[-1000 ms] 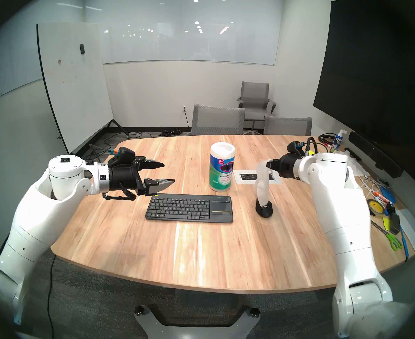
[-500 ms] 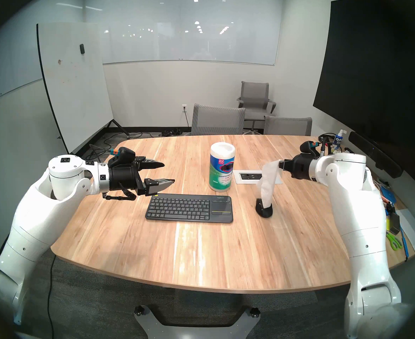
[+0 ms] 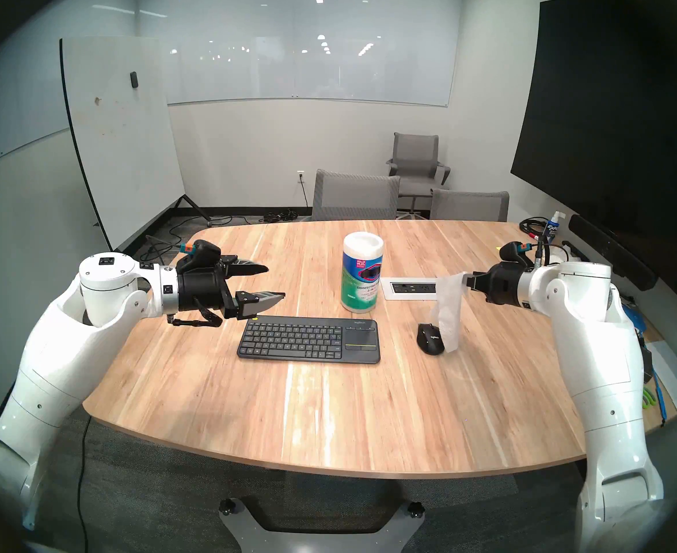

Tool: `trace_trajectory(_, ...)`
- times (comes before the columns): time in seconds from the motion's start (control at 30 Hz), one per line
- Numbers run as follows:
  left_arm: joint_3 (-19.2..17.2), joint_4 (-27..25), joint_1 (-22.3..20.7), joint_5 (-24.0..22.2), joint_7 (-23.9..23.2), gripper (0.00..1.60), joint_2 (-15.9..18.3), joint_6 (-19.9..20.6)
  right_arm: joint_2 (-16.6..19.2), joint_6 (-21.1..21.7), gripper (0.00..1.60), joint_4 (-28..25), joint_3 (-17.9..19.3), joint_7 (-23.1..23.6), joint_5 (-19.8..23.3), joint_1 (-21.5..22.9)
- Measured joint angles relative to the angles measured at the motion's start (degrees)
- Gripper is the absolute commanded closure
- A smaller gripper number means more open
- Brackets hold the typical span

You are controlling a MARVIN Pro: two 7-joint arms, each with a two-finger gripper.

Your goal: Wipe the keyboards and mice with a disinfecting wipe, then set the wipe down

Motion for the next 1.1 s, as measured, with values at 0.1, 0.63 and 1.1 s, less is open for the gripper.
trace_trajectory(0.1, 0.0, 0.0, 0.0, 0.0, 0.0, 0.00, 0.0, 0.0, 0.4, -0.5, 1.60, -0.6, 0.0, 0.8, -0.1, -1.5)
trace_trajectory(0.63, 0.0, 0.0, 0.0, 0.0, 0.0, 0.00, 0.0, 0.0, 0.0, -3.9, 1.60, 0.8, -5.3, 0.9, -4.5, -4.4)
trace_trajectory(1.1, 0.0, 0.0, 0.0, 0.0, 0.0, 0.00, 0.0, 0.0, -4.4, -4.1, 1.60, 5.2, -10.1, -4.6, -8.0, 0.4)
